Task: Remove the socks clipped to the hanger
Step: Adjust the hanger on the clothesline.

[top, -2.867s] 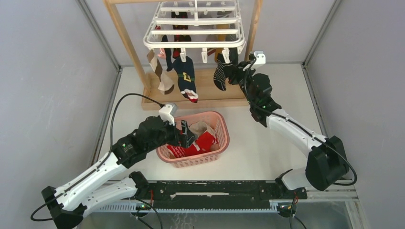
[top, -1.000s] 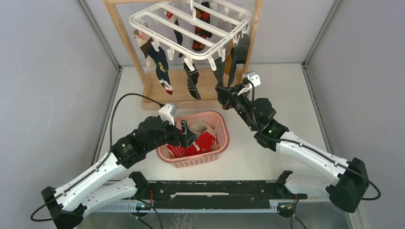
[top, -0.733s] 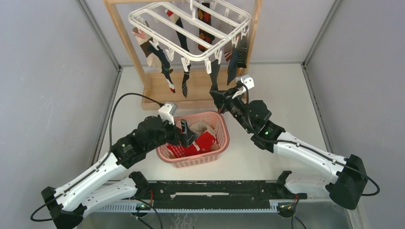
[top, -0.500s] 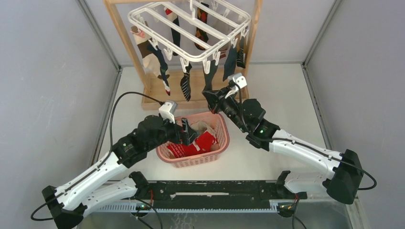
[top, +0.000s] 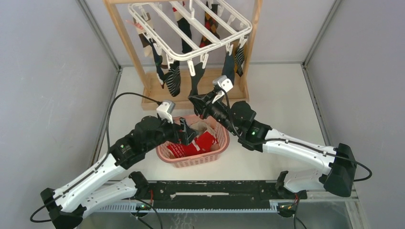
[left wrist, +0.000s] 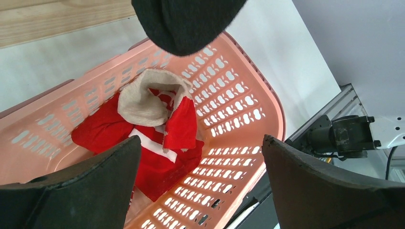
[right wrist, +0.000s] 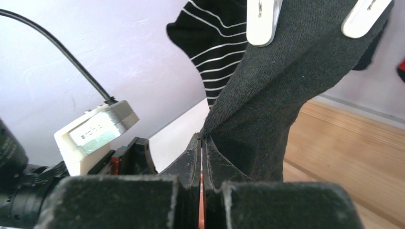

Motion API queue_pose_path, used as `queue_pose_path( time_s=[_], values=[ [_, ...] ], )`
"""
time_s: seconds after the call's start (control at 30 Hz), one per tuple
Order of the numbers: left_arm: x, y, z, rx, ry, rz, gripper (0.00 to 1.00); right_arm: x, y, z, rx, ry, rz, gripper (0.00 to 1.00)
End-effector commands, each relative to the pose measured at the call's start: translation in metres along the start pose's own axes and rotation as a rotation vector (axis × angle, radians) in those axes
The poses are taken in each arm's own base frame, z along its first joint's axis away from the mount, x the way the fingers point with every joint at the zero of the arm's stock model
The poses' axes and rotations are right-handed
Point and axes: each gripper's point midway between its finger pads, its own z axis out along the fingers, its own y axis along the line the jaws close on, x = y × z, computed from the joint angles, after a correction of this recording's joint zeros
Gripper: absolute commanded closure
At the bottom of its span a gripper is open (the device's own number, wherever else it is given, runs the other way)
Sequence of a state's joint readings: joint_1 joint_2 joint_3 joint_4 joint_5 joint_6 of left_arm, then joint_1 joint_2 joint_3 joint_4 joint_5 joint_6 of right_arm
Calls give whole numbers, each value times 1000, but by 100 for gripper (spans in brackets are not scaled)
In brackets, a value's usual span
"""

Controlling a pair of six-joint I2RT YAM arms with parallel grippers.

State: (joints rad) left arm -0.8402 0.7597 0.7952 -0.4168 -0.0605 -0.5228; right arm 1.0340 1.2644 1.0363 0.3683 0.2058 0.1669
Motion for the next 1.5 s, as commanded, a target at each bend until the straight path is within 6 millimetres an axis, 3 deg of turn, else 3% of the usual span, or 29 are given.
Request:
queue_pose_path(
  time_s=[0.0,0.47,0.93,1.1,1.17,1.47],
  values=[
    [-22,-9,-9,29,-82,10,0,-26,29,2,-66,-57,-17,100],
    [-28,2,-11,-16,-132,23,0,-30,68,6,-140,-51,-32,100],
    [-65,31,-3,-184,-350,8,0,-28,80,7,-168,-39,-24,100],
    [-78,30,0,-183,-418,5,0,-28,82,7,-173,-39,-12,100],
    [-82,29,0,-178,-441,7,6,-29,83,7,-178,-43,-3,100],
    [-96,10,6,-90,-489,25,60,-28,85,10,-183,-41,14,100]
  ],
)
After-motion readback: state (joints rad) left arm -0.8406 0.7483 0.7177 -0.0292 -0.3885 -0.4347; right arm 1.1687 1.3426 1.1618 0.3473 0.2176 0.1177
